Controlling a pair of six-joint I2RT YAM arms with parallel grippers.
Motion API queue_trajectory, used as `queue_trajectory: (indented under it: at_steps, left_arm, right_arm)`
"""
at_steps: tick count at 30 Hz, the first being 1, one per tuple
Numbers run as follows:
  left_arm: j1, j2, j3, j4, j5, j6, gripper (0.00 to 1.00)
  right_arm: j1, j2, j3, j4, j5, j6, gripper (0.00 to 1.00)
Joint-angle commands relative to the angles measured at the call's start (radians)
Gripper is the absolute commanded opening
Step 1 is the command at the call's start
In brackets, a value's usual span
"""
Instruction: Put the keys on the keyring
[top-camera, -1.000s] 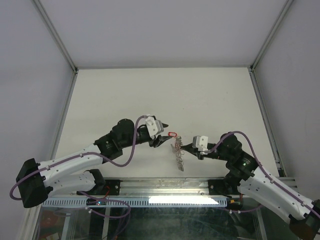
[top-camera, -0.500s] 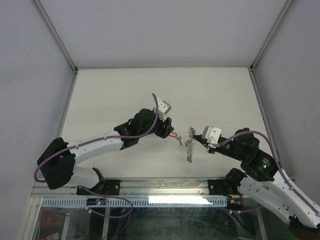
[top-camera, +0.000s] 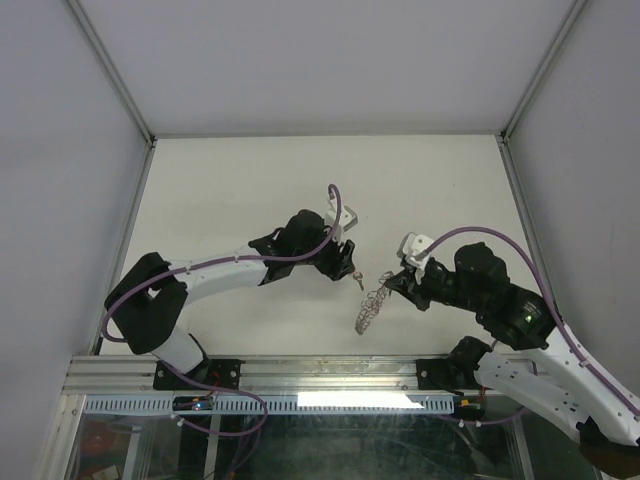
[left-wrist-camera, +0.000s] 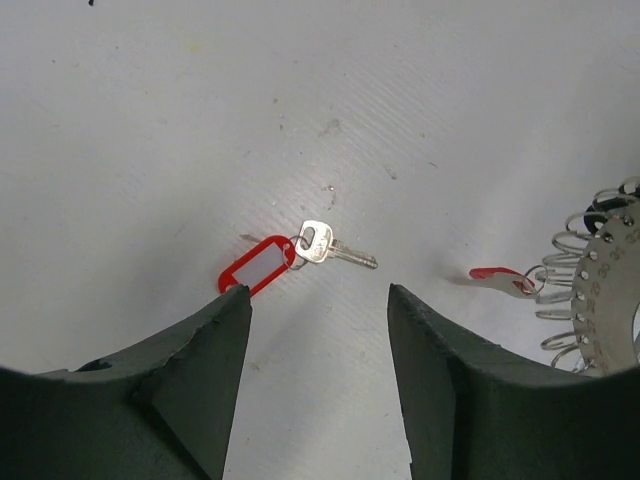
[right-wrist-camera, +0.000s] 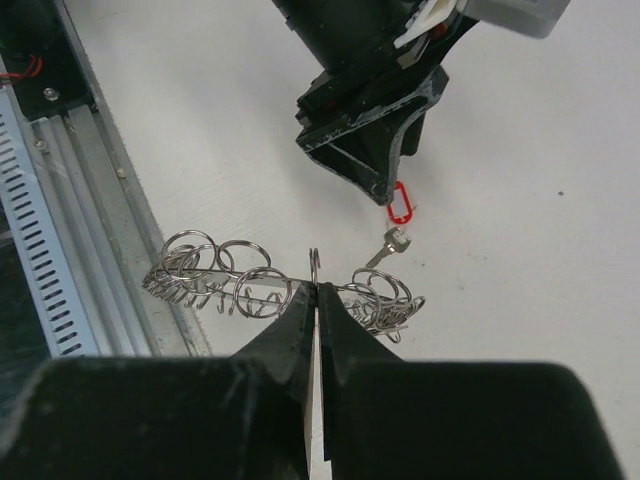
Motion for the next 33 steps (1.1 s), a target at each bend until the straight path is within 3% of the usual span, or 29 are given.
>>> queue_trajectory:
  at_steps: [1, 6, 11, 15, 18, 33]
  left_arm:
    - [0.011, 0.035, 0.077, -0.025, 0.064, 0.027, 0.55]
    - [0.011, 0.081, 0.086, -0.031, 0.092, -0.015, 0.51]
    - [0.010, 0.123, 0.110, -0.039, 0.096, -0.021, 0.47]
    - [0.008, 0.161, 0.149, -0.076, 0.090, -0.004, 0.44]
    - [0.001, 0.182, 0.177, -0.106, 0.081, 0.008, 0.42]
    - [-0.033, 0.303, 0.309, -0.252, -0.037, 0.081, 0.38]
  right_arm:
    - [0.006, -0.009, 0.059, 0.023, -0.006, 0.176, 0.00]
    - [0.006, -0.024, 0.058, 0.032, 0.059, 0.332, 0.00]
    - [0.006, -0.048, 0.084, -0.006, 0.012, 0.280, 0.00]
    - [0.006, -0.013, 0.149, -0.077, 0.292, 0.331, 0.00]
    - [0.006, 0.022, 0.196, -0.118, 0.399, 0.333, 0.00]
    - [0.004, 0.095, 0.234, -0.137, 0.468, 0.376, 0.00]
